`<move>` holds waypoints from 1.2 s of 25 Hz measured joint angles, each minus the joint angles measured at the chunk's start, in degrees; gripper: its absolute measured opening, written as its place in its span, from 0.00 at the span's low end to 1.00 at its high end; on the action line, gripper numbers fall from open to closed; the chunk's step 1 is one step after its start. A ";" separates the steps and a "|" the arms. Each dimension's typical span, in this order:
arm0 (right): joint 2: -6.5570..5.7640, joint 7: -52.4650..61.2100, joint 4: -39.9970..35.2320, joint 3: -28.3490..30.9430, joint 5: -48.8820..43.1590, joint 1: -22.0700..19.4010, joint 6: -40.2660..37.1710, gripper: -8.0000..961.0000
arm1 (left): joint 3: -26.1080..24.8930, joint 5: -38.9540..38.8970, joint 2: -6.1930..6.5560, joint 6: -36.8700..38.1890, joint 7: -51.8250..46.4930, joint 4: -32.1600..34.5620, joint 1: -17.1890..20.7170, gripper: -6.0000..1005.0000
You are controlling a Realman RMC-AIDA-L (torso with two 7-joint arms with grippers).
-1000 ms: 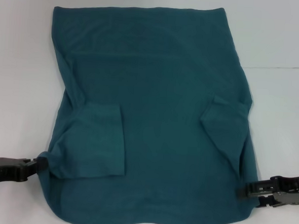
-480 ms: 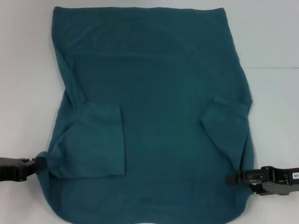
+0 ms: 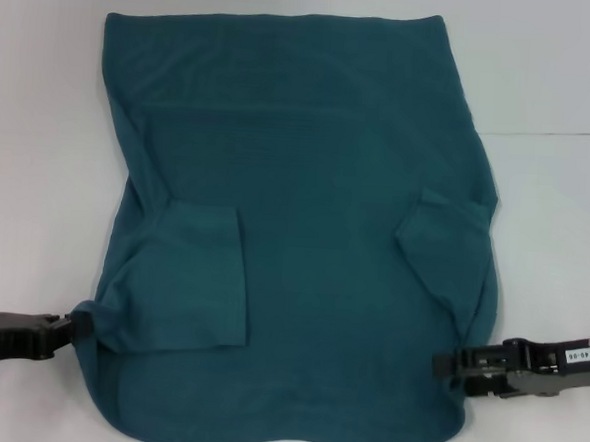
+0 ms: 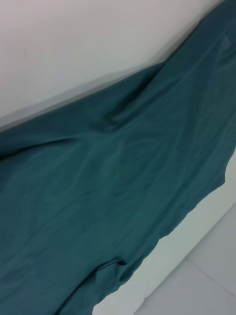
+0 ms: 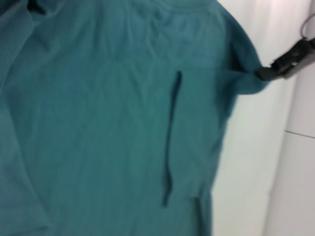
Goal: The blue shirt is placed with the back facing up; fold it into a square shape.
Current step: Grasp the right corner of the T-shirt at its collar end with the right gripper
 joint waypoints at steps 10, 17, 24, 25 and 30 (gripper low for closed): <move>-0.08 0.99 0.01 0.51 -1.54 -0.54 1.00 0.96 | 0.00 -0.12 0.00 0.00 0.28 -0.18 0.01 0.02; -0.06 0.90 1.64 0.68 -1.48 -0.67 2.16 0.96 | 0.00 -0.22 0.00 0.01 0.46 -0.26 -0.17 0.02; 0.00 -0.66 2.19 5.57 -1.01 -1.43 2.04 0.96 | 0.00 -1.03 0.05 -0.04 0.59 -0.27 -0.24 0.02; 0.05 -0.84 2.20 6.13 -1.00 -1.53 1.84 0.96 | 0.00 -1.04 0.06 -0.05 0.59 -0.27 -0.23 0.02; 0.13 -1.43 2.23 7.72 0.23 -2.39 0.84 0.96 | 0.00 -1.05 0.16 -0.16 0.60 -0.27 -0.21 0.02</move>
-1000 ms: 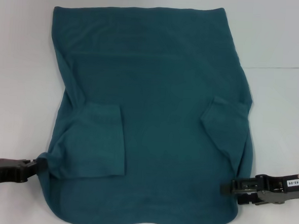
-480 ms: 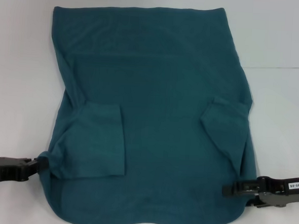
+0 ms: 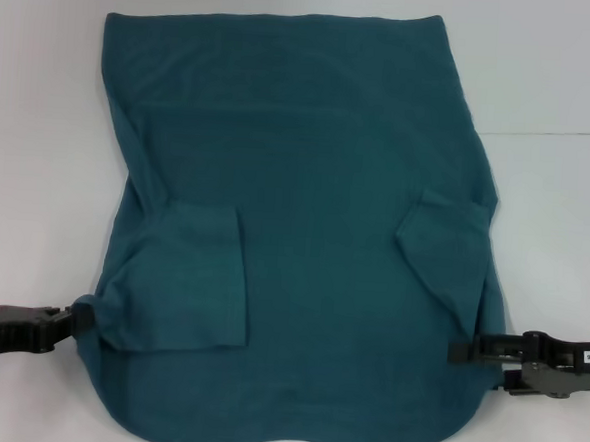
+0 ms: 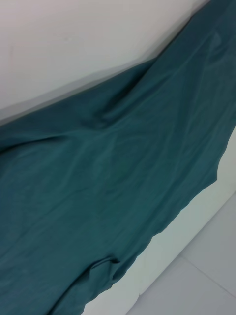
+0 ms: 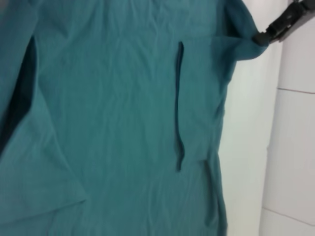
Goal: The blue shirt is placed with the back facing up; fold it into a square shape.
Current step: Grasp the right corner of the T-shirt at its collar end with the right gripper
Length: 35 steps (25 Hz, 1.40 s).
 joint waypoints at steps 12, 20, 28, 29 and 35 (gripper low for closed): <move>-0.38 -2.69 3.02 0.38 10.29 -5.36 -2.47 0.96 | 0.09 0.00 -0.14 -0.44 0.08 -0.20 0.01 0.02; -0.50 -3.77 3.07 3.89 11.43 -8.93 -2.70 0.96 | 0.08 0.00 -0.16 -0.43 0.57 -0.93 0.01 0.02; -0.34 -4.62 4.29 4.65 11.25 -9.62 -2.64 0.96 | 0.19 0.01 -0.16 -0.43 0.91 -1.28 0.01 0.02; -0.40 -4.76 4.85 4.51 11.11 -9.47 -2.51 0.96 | 0.19 0.00 -0.14 -0.43 0.92 -1.29 0.01 0.02; -0.34 -5.53 6.68 4.35 10.94 -8.55 -1.62 0.96 | 0.03 0.01 -0.08 -0.43 1.14 -1.35 0.01 0.02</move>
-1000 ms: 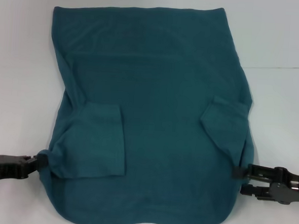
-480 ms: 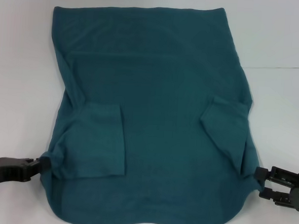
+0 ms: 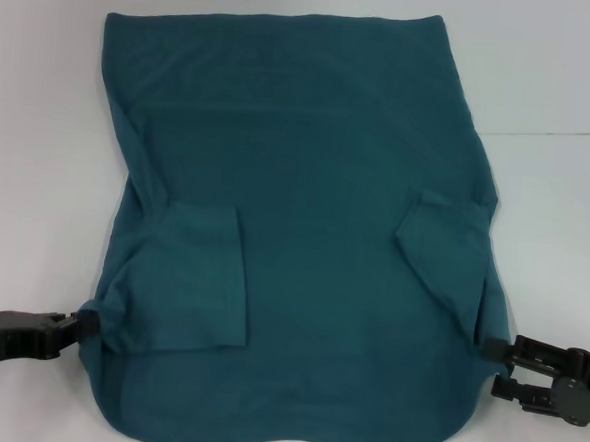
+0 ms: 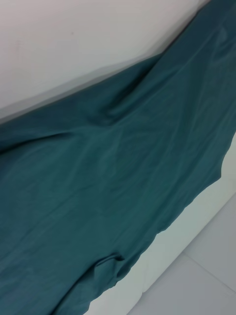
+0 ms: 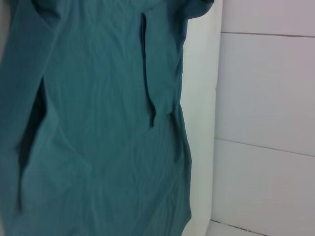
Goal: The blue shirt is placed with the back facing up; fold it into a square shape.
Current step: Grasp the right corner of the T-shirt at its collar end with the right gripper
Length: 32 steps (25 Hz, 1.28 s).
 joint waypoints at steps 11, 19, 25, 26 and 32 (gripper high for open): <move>-0.16 0.19 1.95 -1.00 0.01 1.56 1.65 0.96 | -0.03 0.00 0.10 0.00 0.18 0.03 0.00 0.02; -1.24 0.44 1.63 -0.14 0.34 -0.02 1.21 0.96 | -0.03 0.00 0.10 0.00 0.18 0.04 -0.04 0.02; -1.59 0.19 1.60 0.79 0.17 -0.66 1.83 0.96 | -0.03 -0.03 0.02 0.00 0.18 -0.03 -0.23 0.02; -1.64 0.13 1.59 0.80 0.06 -0.73 1.94 0.96 | -0.03 -0.04 0.01 0.00 0.18 -0.04 -0.23 0.02; -1.66 0.00 1.56 0.80 0.03 -0.85 2.07 0.95 | -0.03 -0.08 0.01 0.00 0.18 -0.05 -0.21 0.02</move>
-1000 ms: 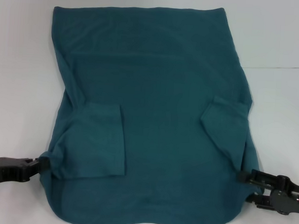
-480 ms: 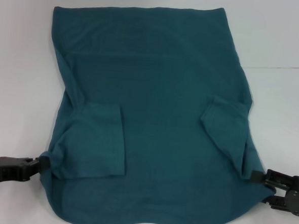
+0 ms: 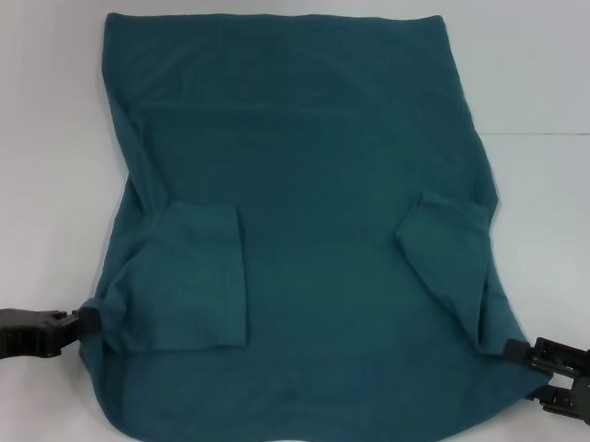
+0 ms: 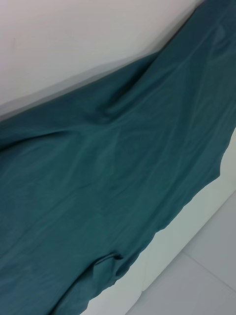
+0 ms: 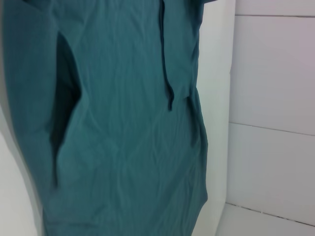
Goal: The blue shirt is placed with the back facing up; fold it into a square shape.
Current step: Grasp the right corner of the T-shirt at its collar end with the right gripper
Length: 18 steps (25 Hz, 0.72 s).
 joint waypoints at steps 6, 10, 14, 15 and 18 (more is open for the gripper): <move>0.22 -0.02 -0.01 0.53 0.15 -0.46 1.95 0.79 | 0.00 -0.02 0.00 0.00 0.00 0.00 -0.02 0.02; 0.20 0.00 0.00 0.59 0.08 -0.71 3.27 0.69 | 0.00 -0.02 0.00 0.00 0.00 0.00 -0.04 0.02; 0.17 0.06 0.00 0.19 0.00 -0.40 3.54 0.60 | 0.00 -0.02 0.06 -0.08 -0.06 0.00 -0.13 0.02; 0.18 0.08 0.00 0.10 -0.02 -0.29 3.54 0.58 | 0.00 -0.02 0.06 -0.08 -0.07 0.00 -0.14 0.02; 0.24 0.16 0.00 -0.01 -0.07 -0.13 3.56 0.51 | 0.00 -0.02 0.08 -0.09 -0.16 0.00 -0.23 0.02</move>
